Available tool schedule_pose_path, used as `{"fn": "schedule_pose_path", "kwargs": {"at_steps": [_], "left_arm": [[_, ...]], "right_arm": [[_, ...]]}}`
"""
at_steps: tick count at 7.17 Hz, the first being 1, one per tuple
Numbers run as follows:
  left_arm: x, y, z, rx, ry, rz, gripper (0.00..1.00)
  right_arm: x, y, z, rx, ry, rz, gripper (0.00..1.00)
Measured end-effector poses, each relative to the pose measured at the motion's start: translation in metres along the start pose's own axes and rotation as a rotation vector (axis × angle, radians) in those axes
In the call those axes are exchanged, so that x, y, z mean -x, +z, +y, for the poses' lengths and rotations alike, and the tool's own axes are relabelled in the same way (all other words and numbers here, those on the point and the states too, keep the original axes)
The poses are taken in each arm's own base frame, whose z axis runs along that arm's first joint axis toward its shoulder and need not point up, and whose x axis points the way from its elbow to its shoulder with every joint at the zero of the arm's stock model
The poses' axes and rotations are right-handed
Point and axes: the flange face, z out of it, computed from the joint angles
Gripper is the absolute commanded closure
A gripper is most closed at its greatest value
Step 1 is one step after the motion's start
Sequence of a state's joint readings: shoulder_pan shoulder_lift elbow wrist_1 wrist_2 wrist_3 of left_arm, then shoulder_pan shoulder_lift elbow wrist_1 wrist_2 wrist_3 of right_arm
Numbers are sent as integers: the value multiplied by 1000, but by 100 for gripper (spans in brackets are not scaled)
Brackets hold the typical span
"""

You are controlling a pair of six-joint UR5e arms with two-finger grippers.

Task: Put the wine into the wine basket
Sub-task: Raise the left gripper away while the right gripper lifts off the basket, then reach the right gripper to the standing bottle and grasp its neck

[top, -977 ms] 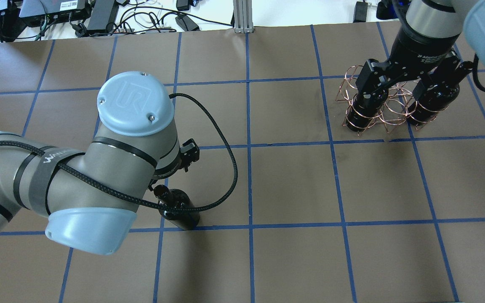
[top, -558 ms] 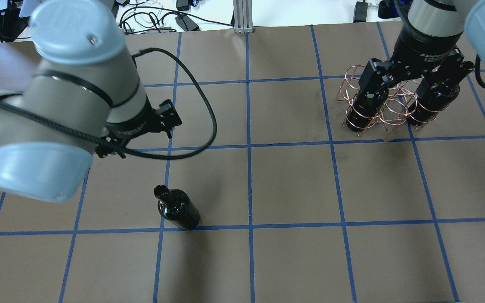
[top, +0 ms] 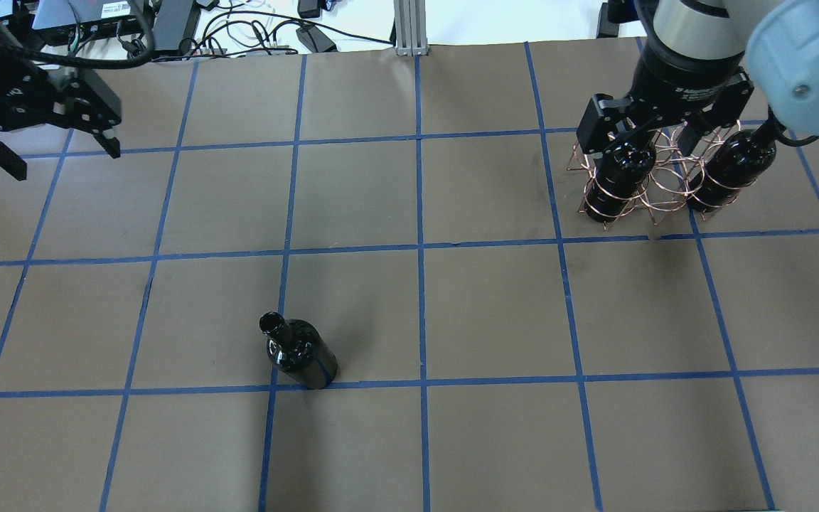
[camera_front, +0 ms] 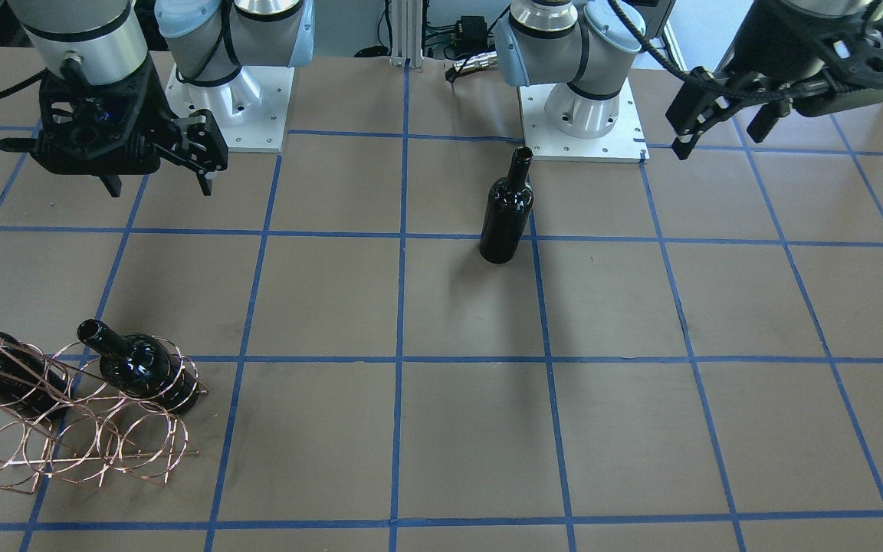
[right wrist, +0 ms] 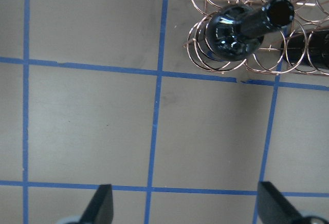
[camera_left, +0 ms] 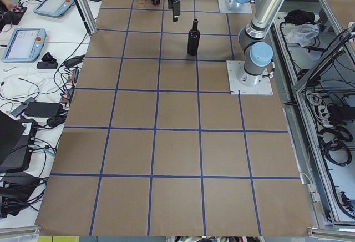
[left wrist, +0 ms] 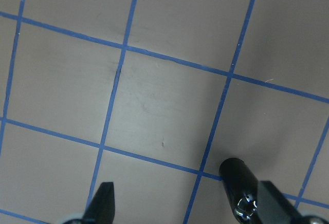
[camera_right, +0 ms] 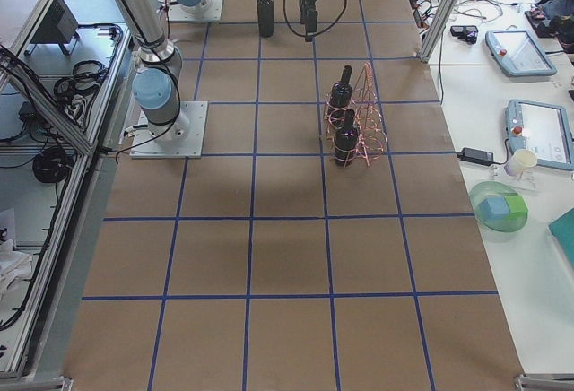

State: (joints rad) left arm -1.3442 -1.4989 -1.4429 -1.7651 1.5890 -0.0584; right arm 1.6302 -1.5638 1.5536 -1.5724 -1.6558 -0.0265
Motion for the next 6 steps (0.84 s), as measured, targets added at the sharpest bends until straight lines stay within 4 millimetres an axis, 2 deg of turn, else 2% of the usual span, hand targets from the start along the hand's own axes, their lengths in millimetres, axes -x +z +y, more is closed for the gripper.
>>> {"fn": "schedule_pose_path", "kwargs": {"at_steps": [2,4,5,6], "left_arm": [[64,-2,-25,-14,-17,100,0],[132,11,-38,-9,67,97,0],[154,19,-42,-1,82,92,0],[168,24,-47,-16,101,84,0]], "right_arm": [[98,-3,4,-55,23,-23,0],[204,-6,11,-68,18,-87,0],[248,-2,20,-60,29,-101,0],[281,2,32,-52,53,-108,0]]}}
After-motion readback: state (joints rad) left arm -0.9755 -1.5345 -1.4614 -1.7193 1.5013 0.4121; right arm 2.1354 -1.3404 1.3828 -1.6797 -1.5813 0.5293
